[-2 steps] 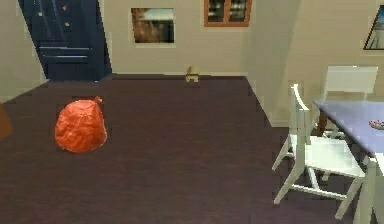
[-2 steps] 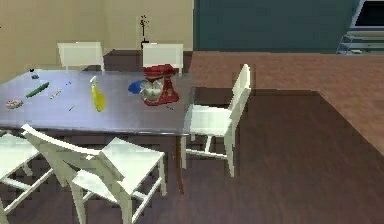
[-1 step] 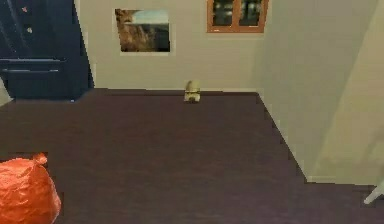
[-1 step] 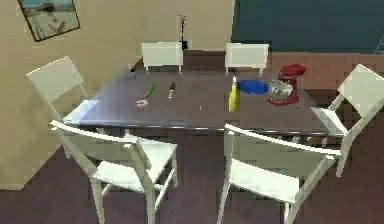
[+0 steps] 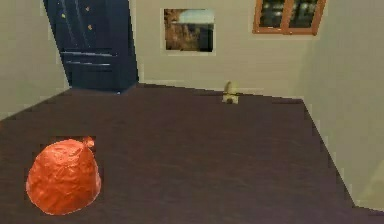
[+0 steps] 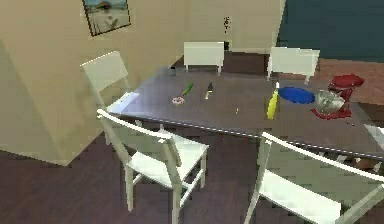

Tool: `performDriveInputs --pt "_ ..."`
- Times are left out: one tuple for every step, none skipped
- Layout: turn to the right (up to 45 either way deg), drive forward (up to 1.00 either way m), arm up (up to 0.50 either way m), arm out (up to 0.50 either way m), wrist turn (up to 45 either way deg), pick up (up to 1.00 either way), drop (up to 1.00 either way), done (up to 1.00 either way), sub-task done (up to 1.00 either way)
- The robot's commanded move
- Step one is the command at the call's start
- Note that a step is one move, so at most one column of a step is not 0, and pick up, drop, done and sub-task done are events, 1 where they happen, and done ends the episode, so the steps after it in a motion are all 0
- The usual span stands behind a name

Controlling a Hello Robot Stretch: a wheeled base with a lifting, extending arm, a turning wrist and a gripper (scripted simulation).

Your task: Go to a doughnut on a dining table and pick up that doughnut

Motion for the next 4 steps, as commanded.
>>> performDriveInputs --pt "45.0 0.00 0.00 0.00 0.0 0.00 0.00 0.00 0.00" --pt "45.0 0.00 0.00 0.00 0.0 0.00 0.00 0.00 0.00" --pt "0.0 0.45 0.00 0.00 0.0 0.00 0.00 0.00 0.00" --pt "-45.0 0.00 0.00 0.00 0.0 0.00 0.00 0.00 0.00"
